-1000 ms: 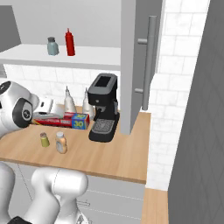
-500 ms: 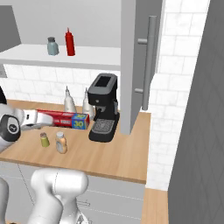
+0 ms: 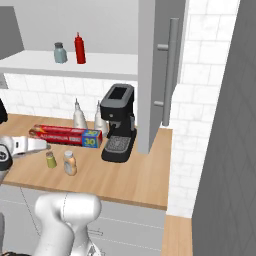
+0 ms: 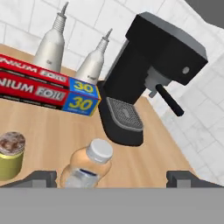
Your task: Put the shaker and condiment bottle from the counter next to their counterparts in the cabinet.
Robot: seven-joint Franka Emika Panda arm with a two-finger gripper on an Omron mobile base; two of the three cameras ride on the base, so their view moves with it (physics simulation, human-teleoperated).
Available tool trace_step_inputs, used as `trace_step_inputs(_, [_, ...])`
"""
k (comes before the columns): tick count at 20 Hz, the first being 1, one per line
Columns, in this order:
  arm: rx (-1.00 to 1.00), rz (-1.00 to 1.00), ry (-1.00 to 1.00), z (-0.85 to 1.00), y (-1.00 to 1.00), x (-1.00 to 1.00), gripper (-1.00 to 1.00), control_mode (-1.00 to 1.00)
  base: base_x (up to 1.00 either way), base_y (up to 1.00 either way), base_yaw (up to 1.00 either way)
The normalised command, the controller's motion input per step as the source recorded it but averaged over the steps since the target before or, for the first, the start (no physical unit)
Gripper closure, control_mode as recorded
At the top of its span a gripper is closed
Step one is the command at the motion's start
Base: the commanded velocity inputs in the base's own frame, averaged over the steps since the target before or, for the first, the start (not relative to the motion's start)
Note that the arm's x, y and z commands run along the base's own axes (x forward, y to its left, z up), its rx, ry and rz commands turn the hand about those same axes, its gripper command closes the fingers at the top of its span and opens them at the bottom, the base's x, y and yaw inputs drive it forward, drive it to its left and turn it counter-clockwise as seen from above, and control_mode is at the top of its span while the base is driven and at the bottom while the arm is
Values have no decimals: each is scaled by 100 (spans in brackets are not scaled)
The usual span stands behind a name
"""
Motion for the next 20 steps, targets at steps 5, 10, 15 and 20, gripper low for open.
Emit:
trace_step_inputs(5, [-3,-11,-23,-33,51,0,-100,-100,0,0,0])
trace_step_inputs(10, [3,-13,-23,-26,41,0,-100,-100,0,0,0])
trace_step_inputs(15, [18,-12,0,-1,40,3,-100,-100,0,0,0])
trace_step_inputs(20, [8,-5,-2,-28,14,7,-100,-100,0,0,0])
